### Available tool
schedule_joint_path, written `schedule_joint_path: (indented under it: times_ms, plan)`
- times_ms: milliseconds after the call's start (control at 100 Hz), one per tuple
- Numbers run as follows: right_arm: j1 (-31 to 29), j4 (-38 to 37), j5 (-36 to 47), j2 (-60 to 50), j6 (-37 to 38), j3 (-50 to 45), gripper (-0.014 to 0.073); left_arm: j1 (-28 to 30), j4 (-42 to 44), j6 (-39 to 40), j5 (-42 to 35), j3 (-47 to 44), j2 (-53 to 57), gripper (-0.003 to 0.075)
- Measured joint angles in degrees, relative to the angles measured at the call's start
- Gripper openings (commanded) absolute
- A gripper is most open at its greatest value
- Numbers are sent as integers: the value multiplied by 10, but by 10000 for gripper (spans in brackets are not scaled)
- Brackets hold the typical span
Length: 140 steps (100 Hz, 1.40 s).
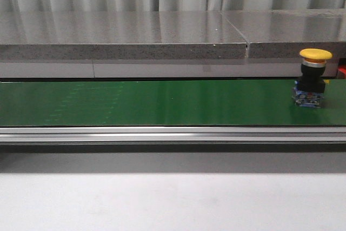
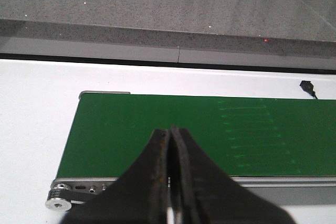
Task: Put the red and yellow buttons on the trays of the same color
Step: 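Lower the right gripper onto the yellow button on the belt, grasp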
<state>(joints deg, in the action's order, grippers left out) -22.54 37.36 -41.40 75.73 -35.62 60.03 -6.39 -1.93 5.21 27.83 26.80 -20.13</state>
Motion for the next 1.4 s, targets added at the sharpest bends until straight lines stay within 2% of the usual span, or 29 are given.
schedule_joint_path:
  times_ms: [190,570,980,1050,1160,1290,1400]
  plan:
    - [19,-1,-13,-24,-23,-46,627,0,0,0,0,0,0,-19]
    - [95,-2,-22,-16,-76,-50,627,0,0,0,0,0,0,-19]
    - [107,-2,18,58,-77,-50,612,0,0,0,0,0,0,-19]
    - [107,-2,25,70,-77,-50,575,0,0,0,0,0,0,-19]
    - [107,-2,35,86,-77,-50,469,0,0,0,0,0,0,-19]
    - [107,-2,38,99,-77,-50,282,0,0,0,0,0,0,-19]
    - [107,-1,40,102,-73,-50,164,0,0,0,0,0,0,-19]
